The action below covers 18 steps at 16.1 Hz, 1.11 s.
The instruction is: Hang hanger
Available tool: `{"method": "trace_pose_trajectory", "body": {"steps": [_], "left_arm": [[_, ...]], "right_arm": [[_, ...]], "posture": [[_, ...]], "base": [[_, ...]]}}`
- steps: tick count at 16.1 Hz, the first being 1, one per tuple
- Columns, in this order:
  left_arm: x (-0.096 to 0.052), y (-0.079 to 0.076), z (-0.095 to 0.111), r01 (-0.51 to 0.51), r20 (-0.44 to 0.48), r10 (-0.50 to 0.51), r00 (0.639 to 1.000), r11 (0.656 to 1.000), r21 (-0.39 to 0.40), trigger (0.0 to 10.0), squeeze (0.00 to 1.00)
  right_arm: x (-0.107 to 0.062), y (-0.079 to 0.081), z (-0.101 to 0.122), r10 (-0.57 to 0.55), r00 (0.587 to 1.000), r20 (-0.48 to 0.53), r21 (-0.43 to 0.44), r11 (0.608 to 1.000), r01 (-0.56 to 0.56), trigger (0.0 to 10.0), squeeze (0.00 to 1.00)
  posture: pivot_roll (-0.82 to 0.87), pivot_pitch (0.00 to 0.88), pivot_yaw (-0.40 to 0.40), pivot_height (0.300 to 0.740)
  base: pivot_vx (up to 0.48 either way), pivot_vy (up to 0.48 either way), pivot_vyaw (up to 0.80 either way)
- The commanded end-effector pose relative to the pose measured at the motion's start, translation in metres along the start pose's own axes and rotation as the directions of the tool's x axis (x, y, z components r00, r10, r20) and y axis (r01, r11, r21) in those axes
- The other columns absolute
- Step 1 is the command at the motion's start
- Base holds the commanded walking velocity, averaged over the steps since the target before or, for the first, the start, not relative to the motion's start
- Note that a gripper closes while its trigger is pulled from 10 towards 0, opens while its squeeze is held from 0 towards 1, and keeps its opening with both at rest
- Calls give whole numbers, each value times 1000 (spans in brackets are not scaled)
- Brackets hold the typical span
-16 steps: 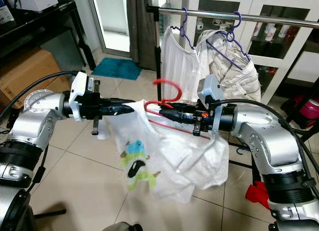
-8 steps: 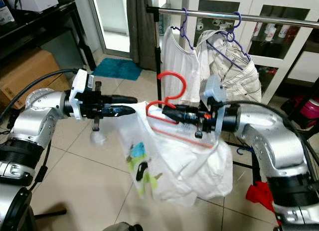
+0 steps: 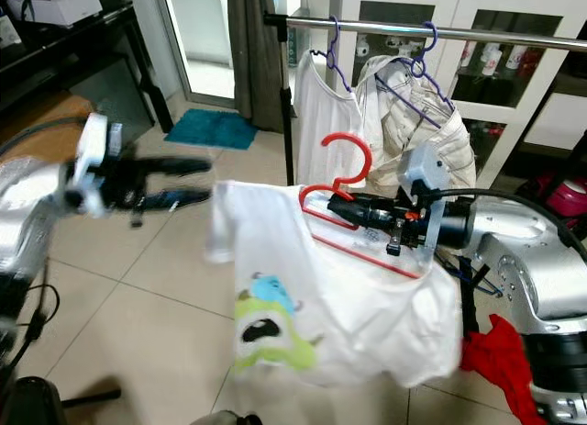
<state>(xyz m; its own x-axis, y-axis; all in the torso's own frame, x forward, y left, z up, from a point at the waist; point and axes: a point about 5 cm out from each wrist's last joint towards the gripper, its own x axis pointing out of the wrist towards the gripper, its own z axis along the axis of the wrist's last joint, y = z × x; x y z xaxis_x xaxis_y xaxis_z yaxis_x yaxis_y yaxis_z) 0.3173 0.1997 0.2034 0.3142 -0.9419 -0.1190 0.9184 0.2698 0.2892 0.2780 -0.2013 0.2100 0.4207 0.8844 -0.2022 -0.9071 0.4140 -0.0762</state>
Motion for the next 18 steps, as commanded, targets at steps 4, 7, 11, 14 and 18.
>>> {"method": "trace_pose_trajectory", "body": {"steps": [4,7,11,14,18], "left_arm": [[-31,2,-26,-225,-73,221,972,974,-43,10000,0],[-26,5,-42,-285,-95,277,956,956,-75,10000,0],[-3,9,-40,-183,-54,177,983,973,-140,6510,0],[4,6,-48,-130,-74,119,990,976,-175,0,0],[10,14,-51,-198,-81,186,979,964,-177,0,0]], "right_arm": [[-11,-4,16,-12,997,71,-23,1000,14,0,0],[-11,-3,20,5,996,90,-24,1000,-3,0,0],[-8,-1,23,28,994,101,-26,999,-25,0,0],[-6,-1,24,34,994,107,-26,999,-31,0,0],[-6,1,27,48,992,120,-29,999,-45,0,0]], "posture": [[-182,0,103,740],[-179,0,97,740],[-184,0,99,740],[-186,0,104,740],[-186,0,104,740]], "base": [[0,0,0],[0,0,0],[0,0,0],[0,0,0],[0,0,0]]}}
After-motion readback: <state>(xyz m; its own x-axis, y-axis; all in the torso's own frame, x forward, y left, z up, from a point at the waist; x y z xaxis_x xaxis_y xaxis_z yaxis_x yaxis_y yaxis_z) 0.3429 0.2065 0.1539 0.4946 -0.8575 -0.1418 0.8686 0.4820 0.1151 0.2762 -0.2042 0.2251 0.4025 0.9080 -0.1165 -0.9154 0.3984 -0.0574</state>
